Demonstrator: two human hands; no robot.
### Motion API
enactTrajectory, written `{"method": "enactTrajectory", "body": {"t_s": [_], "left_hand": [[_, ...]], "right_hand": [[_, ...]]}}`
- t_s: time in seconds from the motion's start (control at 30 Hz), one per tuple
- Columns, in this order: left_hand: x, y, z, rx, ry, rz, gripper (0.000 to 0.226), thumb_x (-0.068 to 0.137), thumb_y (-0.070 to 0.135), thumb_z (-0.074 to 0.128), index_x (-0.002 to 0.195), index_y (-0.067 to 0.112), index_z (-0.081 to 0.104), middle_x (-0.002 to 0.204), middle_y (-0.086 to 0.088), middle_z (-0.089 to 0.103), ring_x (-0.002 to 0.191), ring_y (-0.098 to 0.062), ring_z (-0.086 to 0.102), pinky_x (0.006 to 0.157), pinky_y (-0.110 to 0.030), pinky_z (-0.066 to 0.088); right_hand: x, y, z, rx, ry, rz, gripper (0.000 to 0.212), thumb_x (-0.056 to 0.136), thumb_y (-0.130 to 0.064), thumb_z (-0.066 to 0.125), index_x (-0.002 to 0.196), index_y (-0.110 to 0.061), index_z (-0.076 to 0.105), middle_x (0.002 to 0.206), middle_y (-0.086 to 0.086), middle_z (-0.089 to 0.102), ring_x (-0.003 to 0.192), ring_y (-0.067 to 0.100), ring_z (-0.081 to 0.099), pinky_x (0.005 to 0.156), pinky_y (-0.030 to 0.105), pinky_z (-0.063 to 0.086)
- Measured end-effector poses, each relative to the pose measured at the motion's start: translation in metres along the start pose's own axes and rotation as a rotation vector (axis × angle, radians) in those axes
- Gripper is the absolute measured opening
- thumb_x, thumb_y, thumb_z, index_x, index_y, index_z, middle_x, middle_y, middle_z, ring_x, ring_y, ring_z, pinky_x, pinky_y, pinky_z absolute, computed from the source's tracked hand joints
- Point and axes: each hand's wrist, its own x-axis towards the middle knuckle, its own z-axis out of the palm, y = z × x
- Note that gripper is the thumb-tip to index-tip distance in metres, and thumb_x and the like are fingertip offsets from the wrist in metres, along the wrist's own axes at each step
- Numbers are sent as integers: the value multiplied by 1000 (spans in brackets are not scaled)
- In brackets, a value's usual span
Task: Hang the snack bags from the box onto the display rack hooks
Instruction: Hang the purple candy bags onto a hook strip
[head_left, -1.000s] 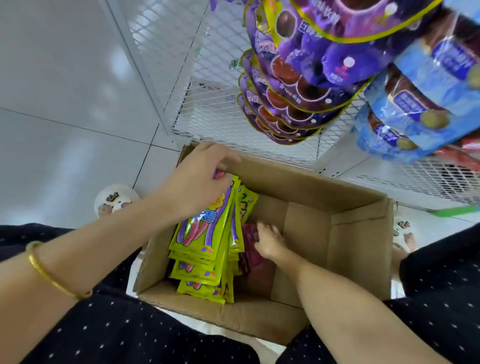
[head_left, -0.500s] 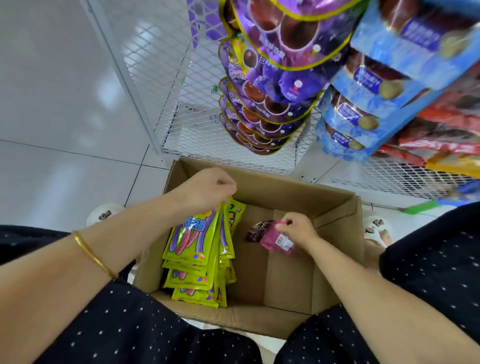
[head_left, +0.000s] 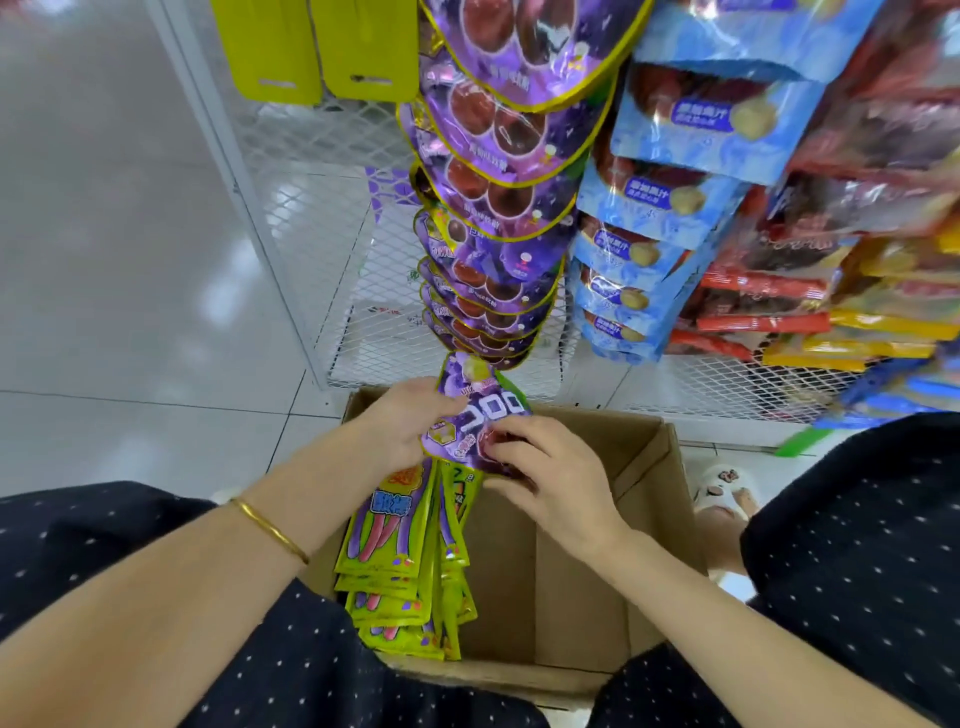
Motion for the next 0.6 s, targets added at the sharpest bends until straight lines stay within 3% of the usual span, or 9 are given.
{"method": "enactTrajectory", "body": {"t_s": [0.07, 0.13, 0.23, 0.3, 0.37, 0.43, 0.53, 0.6], "left_hand": [[-6, 4, -4, 161, -11, 78, 15, 91, -6, 49, 100, -1, 60, 98, -22, 64, 82, -29, 62, 83, -45, 51], [-12, 9, -7, 330, -9, 131, 13, 90, -4, 52, 93, 6, 61, 94, -16, 66, 85, -28, 61, 91, -47, 48], [-21, 13, -8, 404, -88, 169, 15, 91, -1, 52, 93, 10, 62, 98, -14, 67, 85, -26, 63, 91, -42, 49], [-25, 15, -8, 396, -148, 205, 17, 92, -2, 51, 98, 10, 62, 103, -13, 68, 89, -25, 65, 88, -39, 52], [-28, 17, -7, 394, -187, 263, 19, 92, -2, 49, 98, 11, 63, 98, -7, 70, 87, -19, 67, 82, -32, 55], [-33, 19, -7, 407, -175, 337, 22, 93, -3, 49, 94, 13, 64, 89, 1, 72, 81, -12, 68, 76, -25, 56], [-45, 32, -5, 442, -158, 449, 18, 94, 0, 49, 95, 11, 63, 90, 1, 71, 82, -10, 67, 70, -20, 54], [-59, 54, -3, 477, -139, 532, 18, 94, 3, 49, 91, 15, 62, 81, 9, 71, 74, -3, 66, 60, -12, 49]], "right_hand": [[2, 0, -9, 89, -19, 110, 40, 91, -48, 49, 100, -15, 69, 115, 1, 62, 107, 14, 52, 90, 28, 42], [10, 0, -18, 197, 44, 312, 40, 90, -45, 50, 114, -15, 63, 121, -1, 57, 115, 11, 47, 97, 26, 38], [30, -1, -24, 394, -7, 540, 57, 88, -35, 61, 138, -18, 40, 129, -6, 50, 122, 7, 43, 101, 24, 35], [42, 0, -28, 530, -102, 637, 50, 86, -29, 65, 132, -20, 45, 116, -9, 57, 109, 5, 52, 92, 22, 41], [49, -2, -31, 552, -124, 642, 25, 86, -22, 66, 109, -19, 57, 95, -12, 60, 89, 5, 57, 75, 17, 44], [53, -9, -35, 546, -60, 631, 15, 85, -19, 66, 99, -17, 61, 86, -14, 59, 80, 2, 57, 69, 19, 44], [63, -20, -46, 389, 89, 538, 17, 85, -20, 66, 101, -15, 61, 83, -15, 58, 78, 3, 54, 70, 22, 43], [79, -32, -64, 344, 197, 478, 26, 86, -19, 66, 110, -16, 57, 88, -21, 55, 83, -2, 51, 72, 14, 41]]}}
